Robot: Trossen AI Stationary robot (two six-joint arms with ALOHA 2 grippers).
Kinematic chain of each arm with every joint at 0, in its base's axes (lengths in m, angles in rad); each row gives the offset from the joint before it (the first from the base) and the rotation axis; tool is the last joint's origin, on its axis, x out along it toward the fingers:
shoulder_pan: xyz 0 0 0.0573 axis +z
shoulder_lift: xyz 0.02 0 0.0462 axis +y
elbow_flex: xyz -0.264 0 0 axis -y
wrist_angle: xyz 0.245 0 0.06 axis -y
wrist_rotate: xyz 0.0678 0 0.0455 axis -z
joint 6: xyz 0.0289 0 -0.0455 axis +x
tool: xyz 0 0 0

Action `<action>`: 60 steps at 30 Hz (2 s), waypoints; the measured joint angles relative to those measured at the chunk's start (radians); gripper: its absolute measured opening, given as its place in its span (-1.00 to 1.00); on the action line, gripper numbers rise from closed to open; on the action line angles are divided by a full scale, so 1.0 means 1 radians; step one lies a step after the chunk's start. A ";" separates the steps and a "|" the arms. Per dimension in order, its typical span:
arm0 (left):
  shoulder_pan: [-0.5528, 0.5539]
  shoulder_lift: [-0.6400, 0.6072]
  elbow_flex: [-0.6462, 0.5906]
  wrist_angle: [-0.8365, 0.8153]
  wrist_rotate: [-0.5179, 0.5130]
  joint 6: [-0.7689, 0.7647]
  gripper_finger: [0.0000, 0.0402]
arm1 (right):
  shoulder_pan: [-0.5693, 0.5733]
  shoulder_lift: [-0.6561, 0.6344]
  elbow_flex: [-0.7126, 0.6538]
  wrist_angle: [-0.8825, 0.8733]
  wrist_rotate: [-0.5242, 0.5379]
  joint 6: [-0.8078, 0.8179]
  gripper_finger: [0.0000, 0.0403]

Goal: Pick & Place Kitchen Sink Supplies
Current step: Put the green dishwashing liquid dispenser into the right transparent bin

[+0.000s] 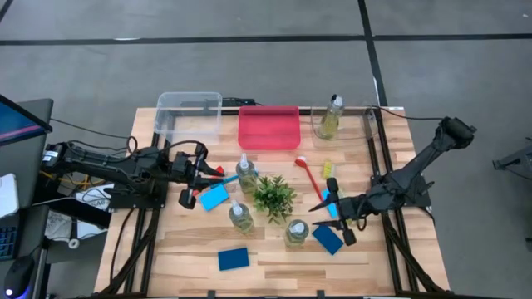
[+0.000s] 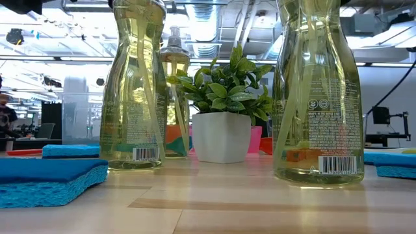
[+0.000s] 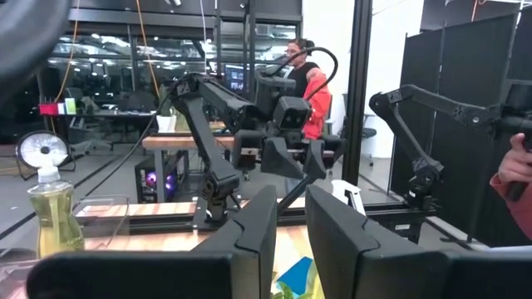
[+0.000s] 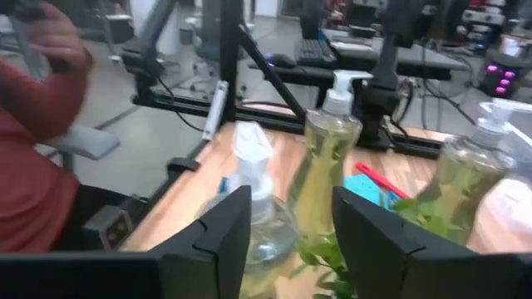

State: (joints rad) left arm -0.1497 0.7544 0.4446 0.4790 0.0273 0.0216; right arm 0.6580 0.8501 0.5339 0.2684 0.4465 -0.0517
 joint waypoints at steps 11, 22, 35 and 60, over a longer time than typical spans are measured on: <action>0.000 0.000 0.000 0.007 0.000 0.000 -0.66 | -0.040 0.031 0.000 0.001 -0.003 0.000 0.16; 0.000 0.000 0.000 0.018 0.000 0.000 -0.66 | -0.066 0.087 0.008 0.008 -0.011 0.026 0.15; 0.000 0.000 0.000 0.024 0.000 0.000 -0.66 | -0.071 0.210 0.112 -0.006 -0.064 0.016 0.15; 0.000 0.000 0.000 0.027 0.000 0.000 -0.66 | -0.071 0.229 0.141 -0.043 -0.054 0.019 0.15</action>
State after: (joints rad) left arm -0.1498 0.7544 0.4446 0.5064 0.0273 0.0212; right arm 0.5865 1.0794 0.6746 0.2249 0.3923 -0.0330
